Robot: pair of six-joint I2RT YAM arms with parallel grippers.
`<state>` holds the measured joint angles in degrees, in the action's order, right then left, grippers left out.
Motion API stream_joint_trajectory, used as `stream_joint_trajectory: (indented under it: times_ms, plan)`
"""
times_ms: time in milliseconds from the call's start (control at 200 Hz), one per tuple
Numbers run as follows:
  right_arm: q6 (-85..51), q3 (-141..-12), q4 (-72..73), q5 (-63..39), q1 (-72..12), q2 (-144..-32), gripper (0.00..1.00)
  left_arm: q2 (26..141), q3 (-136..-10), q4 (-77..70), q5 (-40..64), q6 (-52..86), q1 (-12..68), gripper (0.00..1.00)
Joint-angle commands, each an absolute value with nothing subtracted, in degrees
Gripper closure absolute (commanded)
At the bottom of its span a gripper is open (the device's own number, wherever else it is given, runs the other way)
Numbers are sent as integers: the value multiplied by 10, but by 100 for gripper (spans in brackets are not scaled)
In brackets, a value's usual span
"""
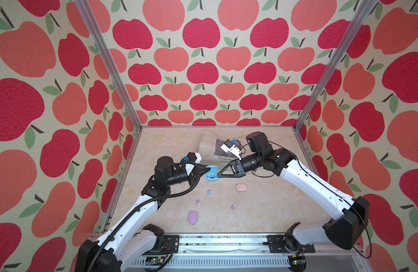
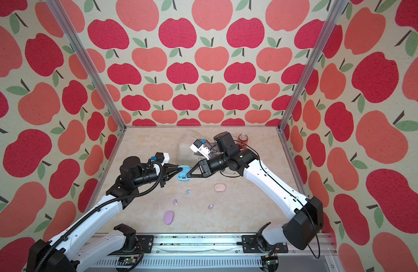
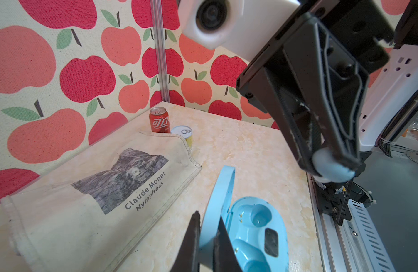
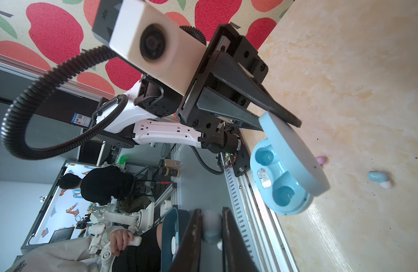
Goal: Insert wireless bluetooth earbuds into charging case
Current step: Insert the wireless bluetooth earbud into the charging case.
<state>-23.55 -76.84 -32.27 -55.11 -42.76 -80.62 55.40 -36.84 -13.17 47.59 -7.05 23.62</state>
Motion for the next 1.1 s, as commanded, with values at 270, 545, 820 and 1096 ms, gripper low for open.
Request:
stream_joint_trajectory:
  times_ms: [270, 545, 820, 1096]
  plan:
    - [-241, -768, -272, -489, -443, -824, 95, 560, -393, -168, 514, -48, 238, 100]
    - [-229, -756, -268, -461, -444, -823, 94, 567, -399, -172, 518, -40, 239, 100]
    - [-221, -747, -279, -457, -446, -824, 92, 575, -399, -188, 514, -31, 239, 100]
    - [-211, -746, -289, -435, -446, -827, 81, 577, -399, -197, 512, -26, 238, 100]
